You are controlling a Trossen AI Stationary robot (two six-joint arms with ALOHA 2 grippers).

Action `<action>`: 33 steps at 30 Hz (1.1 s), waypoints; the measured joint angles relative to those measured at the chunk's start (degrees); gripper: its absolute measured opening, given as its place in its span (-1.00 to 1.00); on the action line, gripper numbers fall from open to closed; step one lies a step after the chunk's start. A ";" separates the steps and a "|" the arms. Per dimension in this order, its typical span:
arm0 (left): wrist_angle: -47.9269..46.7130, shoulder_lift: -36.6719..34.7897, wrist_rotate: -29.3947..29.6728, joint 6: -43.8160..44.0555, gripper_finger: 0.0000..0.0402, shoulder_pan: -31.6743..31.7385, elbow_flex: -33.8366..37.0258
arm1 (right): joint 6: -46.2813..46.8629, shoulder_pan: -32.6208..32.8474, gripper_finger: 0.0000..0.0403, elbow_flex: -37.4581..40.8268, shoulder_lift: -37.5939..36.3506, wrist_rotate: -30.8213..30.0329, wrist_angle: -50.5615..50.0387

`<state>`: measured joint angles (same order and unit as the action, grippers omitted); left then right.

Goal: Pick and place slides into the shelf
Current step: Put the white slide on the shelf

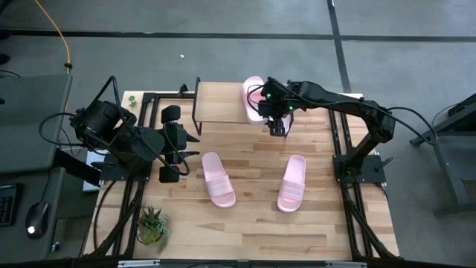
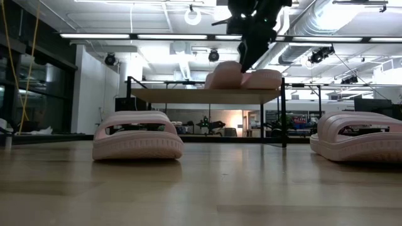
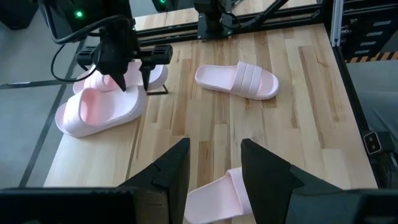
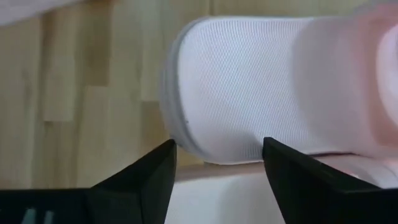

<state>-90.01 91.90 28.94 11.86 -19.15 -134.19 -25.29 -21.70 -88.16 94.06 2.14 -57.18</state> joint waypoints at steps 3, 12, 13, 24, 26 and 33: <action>0.01 0.00 -0.01 0.00 -0.37 -0.01 0.00 | 0.30 0.14 0.22 0.00 -0.02 2.65 0.55; -0.01 0.00 -0.01 0.00 -0.37 -0.01 0.00 | 0.70 0.14 0.43 -0.09 -0.04 -0.02 0.83; -0.01 0.00 -0.01 0.00 -0.37 0.01 0.00 | 0.22 0.14 0.43 -0.22 -0.04 -1.30 1.13; 0.00 0.00 0.00 0.00 -0.37 0.00 0.00 | -2.94 0.18 0.43 -0.37 -0.07 -12.70 11.41; 0.00 0.00 0.00 0.00 -0.37 0.01 0.00 | -3.04 0.25 0.43 -0.37 -0.07 -14.40 12.48; 0.00 0.00 -0.01 0.02 -0.37 0.00 0.00 | 0.84 0.88 0.43 -0.39 -0.07 -13.25 11.19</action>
<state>-90.01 91.90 28.93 11.88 -19.15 -134.19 -24.45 -20.82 -88.55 94.00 -11.12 -45.99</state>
